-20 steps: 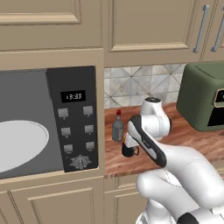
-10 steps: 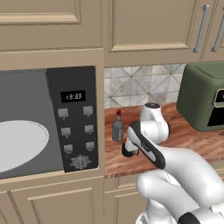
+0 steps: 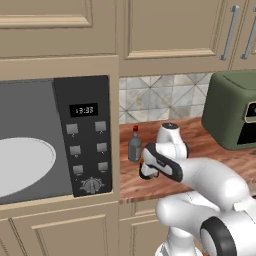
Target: Place the microwavable item in the microwave. Then, close the microwave door and press the start button.
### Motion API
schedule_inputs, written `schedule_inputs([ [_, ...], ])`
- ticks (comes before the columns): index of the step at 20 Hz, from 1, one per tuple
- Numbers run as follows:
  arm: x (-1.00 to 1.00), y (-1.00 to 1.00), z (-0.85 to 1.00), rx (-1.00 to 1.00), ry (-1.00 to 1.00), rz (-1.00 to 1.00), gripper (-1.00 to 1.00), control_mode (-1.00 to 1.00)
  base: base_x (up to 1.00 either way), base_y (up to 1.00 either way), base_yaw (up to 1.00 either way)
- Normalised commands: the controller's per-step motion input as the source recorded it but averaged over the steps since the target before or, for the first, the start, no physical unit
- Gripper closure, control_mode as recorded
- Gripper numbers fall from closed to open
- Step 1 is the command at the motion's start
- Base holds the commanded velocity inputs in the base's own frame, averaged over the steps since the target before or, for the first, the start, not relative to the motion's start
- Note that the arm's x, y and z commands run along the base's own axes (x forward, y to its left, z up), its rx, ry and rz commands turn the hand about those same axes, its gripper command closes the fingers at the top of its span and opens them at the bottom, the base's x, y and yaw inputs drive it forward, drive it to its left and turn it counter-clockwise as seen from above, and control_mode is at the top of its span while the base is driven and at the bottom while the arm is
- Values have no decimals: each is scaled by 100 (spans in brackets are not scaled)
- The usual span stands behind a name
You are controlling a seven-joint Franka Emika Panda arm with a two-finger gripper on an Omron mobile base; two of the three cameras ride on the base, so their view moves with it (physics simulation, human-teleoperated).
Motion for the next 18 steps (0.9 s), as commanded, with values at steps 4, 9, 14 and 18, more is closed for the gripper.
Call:
schedule_inputs([
  [4,2,0,-1,0,0,6,-100,-100,0,0,0],
  [9,6,0,-1,0,0,5,-100,-100,0,0,0],
  [14,7,0,-19,0,0,5,-100,-100,0,0,0],
  [18,12,0,-28,0,0,4,-100,-100,0,0,0],
])
